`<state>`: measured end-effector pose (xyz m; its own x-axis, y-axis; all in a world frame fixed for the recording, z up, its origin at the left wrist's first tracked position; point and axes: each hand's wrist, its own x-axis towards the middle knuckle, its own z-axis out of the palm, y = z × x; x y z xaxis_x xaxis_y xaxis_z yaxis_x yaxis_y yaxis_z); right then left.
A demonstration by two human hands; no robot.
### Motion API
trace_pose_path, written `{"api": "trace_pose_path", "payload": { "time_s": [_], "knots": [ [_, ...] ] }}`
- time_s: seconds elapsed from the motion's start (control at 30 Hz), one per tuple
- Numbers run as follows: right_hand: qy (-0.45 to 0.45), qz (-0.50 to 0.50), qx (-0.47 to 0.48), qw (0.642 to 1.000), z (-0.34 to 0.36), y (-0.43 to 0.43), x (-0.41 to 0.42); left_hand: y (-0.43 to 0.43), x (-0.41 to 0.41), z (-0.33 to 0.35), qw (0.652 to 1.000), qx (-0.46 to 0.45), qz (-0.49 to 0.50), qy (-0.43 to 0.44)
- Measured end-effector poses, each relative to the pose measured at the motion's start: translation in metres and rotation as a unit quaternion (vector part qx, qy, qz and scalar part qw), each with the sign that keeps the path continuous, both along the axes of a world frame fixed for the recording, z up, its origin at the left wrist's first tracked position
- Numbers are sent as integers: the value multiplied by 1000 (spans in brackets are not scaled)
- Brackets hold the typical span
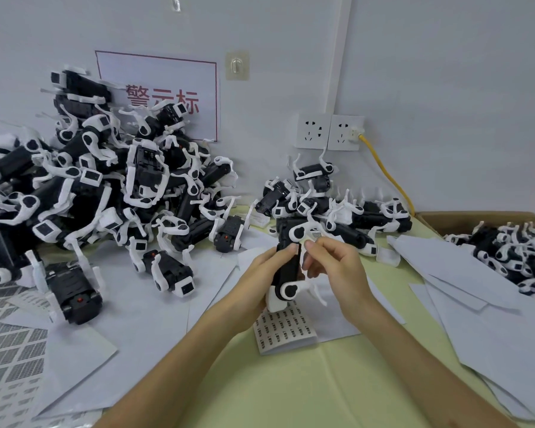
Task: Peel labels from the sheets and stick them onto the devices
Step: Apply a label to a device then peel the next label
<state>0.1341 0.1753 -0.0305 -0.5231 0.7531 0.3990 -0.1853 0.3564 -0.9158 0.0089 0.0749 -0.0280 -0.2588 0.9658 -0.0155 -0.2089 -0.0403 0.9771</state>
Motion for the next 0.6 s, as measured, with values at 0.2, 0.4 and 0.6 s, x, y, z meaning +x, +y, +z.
{"api": "trace_pose_path", "payload": {
  "time_s": [0.2,0.4,0.6],
  "knots": [
    [18,27,32,999,-2,-6,0,0,0,2,1000,10,12,-14],
    [36,31,34,998,-1,-4,1,0,1,2,999,-29,-6,-45],
    [31,33,43,998,-1,-5,0,-3,4,5,997,-29,-42,-56]
  ]
}}
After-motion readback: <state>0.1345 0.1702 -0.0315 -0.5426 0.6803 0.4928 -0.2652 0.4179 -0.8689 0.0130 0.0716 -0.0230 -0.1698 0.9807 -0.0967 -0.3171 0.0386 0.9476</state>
